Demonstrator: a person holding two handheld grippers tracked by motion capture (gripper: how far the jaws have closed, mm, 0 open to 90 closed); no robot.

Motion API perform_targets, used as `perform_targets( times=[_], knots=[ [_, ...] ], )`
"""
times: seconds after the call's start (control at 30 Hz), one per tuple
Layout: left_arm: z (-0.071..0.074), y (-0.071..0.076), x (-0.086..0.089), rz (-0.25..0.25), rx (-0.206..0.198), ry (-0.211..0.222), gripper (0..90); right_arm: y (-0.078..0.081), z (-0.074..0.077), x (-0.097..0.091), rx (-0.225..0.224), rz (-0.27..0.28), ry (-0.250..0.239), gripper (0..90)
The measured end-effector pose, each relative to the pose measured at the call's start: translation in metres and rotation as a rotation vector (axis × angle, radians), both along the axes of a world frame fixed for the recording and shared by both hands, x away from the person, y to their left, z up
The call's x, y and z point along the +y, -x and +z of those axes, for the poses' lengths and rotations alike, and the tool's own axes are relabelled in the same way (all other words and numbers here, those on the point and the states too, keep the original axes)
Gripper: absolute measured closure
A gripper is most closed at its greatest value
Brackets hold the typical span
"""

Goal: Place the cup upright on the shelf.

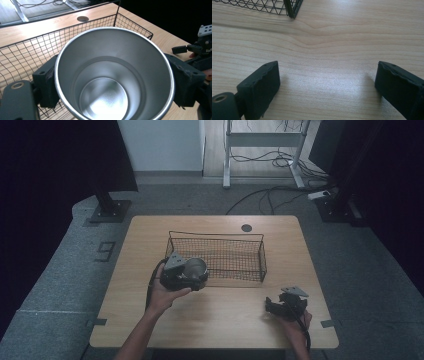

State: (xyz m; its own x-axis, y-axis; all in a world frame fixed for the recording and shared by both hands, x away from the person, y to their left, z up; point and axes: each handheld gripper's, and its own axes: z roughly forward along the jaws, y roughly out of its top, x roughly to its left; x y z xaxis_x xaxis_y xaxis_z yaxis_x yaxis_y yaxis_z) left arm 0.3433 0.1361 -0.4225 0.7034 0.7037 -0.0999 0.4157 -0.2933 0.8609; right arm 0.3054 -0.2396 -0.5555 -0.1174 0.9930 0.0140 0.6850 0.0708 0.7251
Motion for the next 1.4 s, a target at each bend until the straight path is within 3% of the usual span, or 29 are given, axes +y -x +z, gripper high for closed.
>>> perform_targets(
  times=[1.4],
  knots=[
    [0.014, -0.035, -0.001, 0.004, 0.018, 0.022, 14.5, -0.001, 0.0, -0.001, -0.001, -0.007, 0.001, 6.0]
  ],
)
